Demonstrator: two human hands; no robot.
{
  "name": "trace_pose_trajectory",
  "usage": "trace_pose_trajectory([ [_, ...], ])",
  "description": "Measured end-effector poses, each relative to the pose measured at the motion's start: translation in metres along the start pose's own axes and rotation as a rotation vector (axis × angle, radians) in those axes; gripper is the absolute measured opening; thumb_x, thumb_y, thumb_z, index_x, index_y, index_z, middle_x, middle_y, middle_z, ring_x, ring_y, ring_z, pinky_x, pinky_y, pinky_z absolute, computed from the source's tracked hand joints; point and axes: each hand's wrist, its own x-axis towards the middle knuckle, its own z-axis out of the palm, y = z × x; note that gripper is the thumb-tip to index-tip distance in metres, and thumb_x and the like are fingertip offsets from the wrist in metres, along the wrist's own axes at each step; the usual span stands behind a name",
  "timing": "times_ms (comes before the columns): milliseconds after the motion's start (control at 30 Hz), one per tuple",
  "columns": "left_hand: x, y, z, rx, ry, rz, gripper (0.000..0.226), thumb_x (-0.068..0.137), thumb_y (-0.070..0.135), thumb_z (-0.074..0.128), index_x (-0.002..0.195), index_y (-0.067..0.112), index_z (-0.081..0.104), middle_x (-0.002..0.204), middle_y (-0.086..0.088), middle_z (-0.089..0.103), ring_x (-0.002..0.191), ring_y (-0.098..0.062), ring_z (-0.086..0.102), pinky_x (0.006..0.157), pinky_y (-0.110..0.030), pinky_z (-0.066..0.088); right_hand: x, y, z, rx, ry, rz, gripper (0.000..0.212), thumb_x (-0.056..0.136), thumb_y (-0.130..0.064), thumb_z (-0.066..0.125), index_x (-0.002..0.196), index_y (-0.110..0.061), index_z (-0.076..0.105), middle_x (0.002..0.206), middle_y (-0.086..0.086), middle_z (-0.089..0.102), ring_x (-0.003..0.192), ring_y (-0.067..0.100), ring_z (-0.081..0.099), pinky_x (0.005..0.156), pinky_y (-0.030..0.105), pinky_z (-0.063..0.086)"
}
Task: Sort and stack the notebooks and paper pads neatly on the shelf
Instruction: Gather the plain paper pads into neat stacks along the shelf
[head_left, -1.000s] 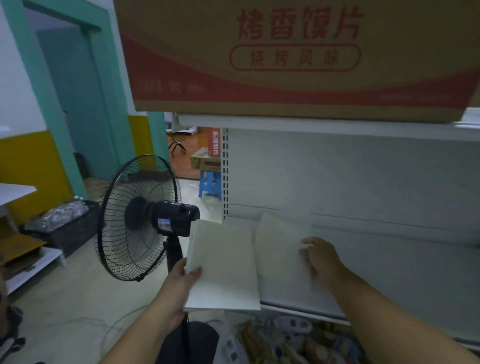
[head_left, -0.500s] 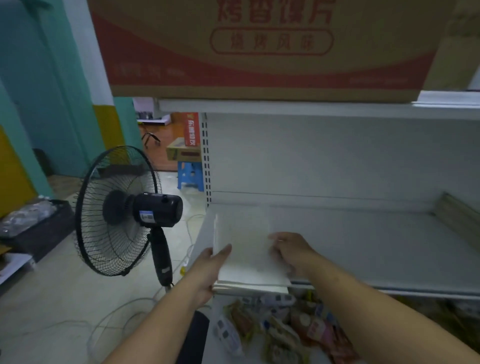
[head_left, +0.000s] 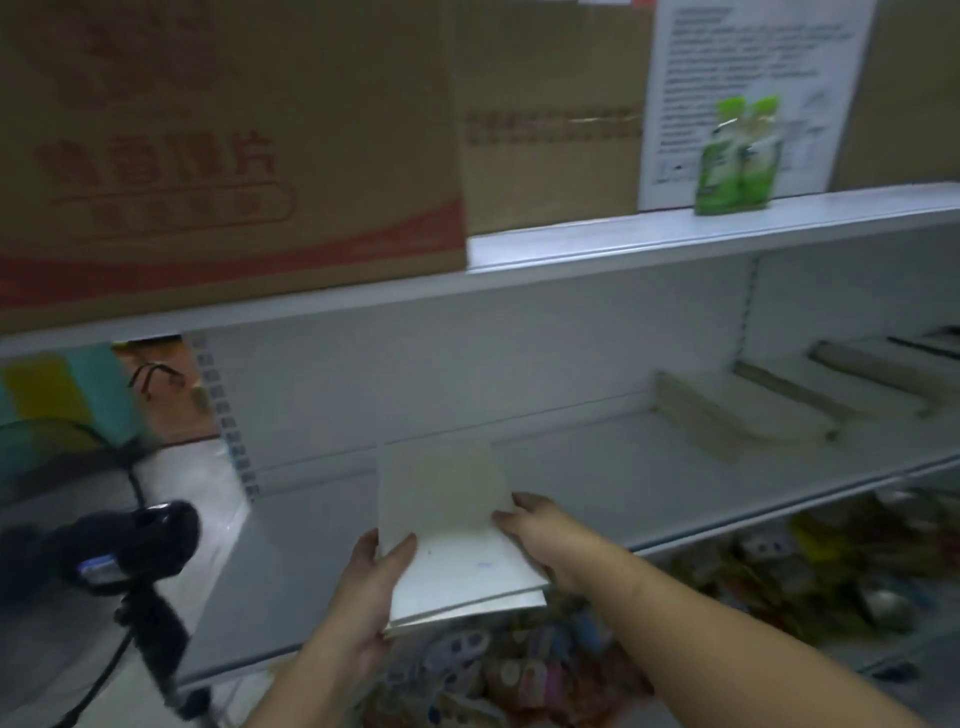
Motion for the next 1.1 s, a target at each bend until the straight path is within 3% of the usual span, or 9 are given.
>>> trace_pose_trajectory([
  [67, -0.003, -0.003, 0.055, 0.036, -0.053, 0.016, 0.029, 0.095, 0.02, 0.053, 0.122, 0.012, 0.047, 0.105, -0.004, 0.064, 0.087, -0.018, 0.062, 0.068, -0.03, 0.051, -0.009, -0.006, -0.055, -0.036, 0.076, -0.069, 0.032, 0.093, -0.002, 0.049, 0.124, -0.002, 0.054, 0.116, 0.013, 0.064, 0.101, 0.024, 0.061, 0.09, 0.027, 0.047],
  [167, -0.006, -0.013, 0.152, 0.102, -0.149, 0.064, 0.023, 0.096, 0.025, 0.051, 0.115, 0.012, 0.048, 0.112, -0.006, 0.062, 0.084, -0.01, 0.056, 0.088, -0.035, 0.045, -0.026, -0.016, -0.148, -0.045, 0.226, -0.085, 0.032, 0.094, 0.002, 0.045, 0.125, 0.0, 0.051, 0.119, 0.021, 0.061, 0.102, 0.033, 0.06, 0.09, 0.036, 0.047],
  [333, -0.008, -0.032, 0.301, 0.11, -0.243, 0.0, 0.053, 0.093, 0.044, 0.049, 0.131, 0.007, 0.048, 0.133, -0.005, 0.052, 0.118, -0.028, 0.053, 0.102, -0.045, 0.042, -0.064, -0.03, -0.298, -0.015, 0.39, -0.058, 0.03, 0.095, 0.002, 0.042, 0.124, -0.001, 0.05, 0.109, 0.019, 0.061, 0.098, 0.034, 0.062, 0.082, 0.04, 0.052],
  [500, -0.015, -0.049, 0.404, -0.008, -0.351, -0.229, 0.033, 0.098, 0.031, 0.047, 0.117, 0.006, 0.054, 0.101, -0.013, 0.071, 0.08, -0.031, 0.07, 0.054, -0.031, 0.053, -0.096, -0.031, -0.401, -0.022, 0.463, -0.031, 0.027, 0.098, -0.006, 0.041, 0.125, -0.008, 0.043, 0.105, 0.008, 0.056, 0.086, 0.022, 0.06, 0.059, 0.027, 0.052],
  [600, -0.011, -0.048, 0.447, -0.008, -0.405, -0.284, 0.027, 0.099, 0.019, 0.044, 0.111, -0.002, 0.056, 0.076, -0.015, 0.073, 0.061, -0.029, 0.071, 0.042, -0.028, 0.052, -0.093, -0.027, -0.443, -0.017, 0.503, -0.031, 0.031, 0.098, -0.006, 0.043, 0.129, -0.009, 0.043, 0.108, 0.009, 0.057, 0.092, 0.026, 0.061, 0.067, 0.033, 0.055],
  [833, 0.063, -0.085, 0.539, 0.161, -0.261, -0.192, 0.041, 0.098, 0.025, 0.043, 0.128, -0.003, 0.047, 0.121, -0.019, 0.059, 0.106, -0.037, 0.058, 0.097, -0.043, 0.047, -0.042, -0.028, -0.515, -0.042, 0.528, 0.042, 0.045, 0.093, -0.002, 0.047, 0.137, -0.012, 0.041, 0.108, 0.012, 0.059, 0.089, 0.026, 0.061, 0.069, 0.034, 0.053],
  [933, 0.102, -0.087, 0.577, 0.21, -0.184, -0.061, 0.041, 0.097, 0.023, 0.043, 0.134, 0.005, 0.042, 0.127, -0.016, 0.055, 0.104, -0.034, 0.057, 0.088, -0.035, 0.047, -0.007, -0.037, -0.548, -0.123, 0.564, 0.063, 0.046, 0.089, 0.003, 0.051, 0.134, -0.005, 0.046, 0.092, 0.01, 0.059, 0.07, 0.018, 0.055, 0.054, 0.025, 0.05],
  [1000, 0.126, -0.087, 0.601, 0.271, -0.161, 0.03, 0.049, 0.096, 0.021, 0.043, 0.143, 0.011, 0.032, 0.141, -0.011, 0.046, 0.108, -0.033, 0.057, 0.08, -0.029, 0.045, 0.015, -0.045, -0.567, -0.145, 0.591, 0.044, 0.039, 0.088, 0.008, 0.052, 0.125, -0.002, 0.052, 0.085, 0.007, 0.059, 0.07, 0.02, 0.054, 0.06, 0.022, 0.054],
  [1100, 0.151, -0.086, 0.631, 0.352, -0.157, -0.037, 0.042, 0.097, 0.02, 0.043, 0.136, 0.004, 0.039, 0.14, -0.014, 0.045, 0.116, -0.034, 0.053, 0.091, -0.031, 0.046, 0.047, -0.056, -0.597, -0.299, 0.623, 0.084, 0.044, 0.088, 0.004, 0.055, 0.131, -0.002, 0.049, 0.116, 0.014, 0.057, 0.093, 0.025, 0.056, 0.078, 0.025, 0.048],
])
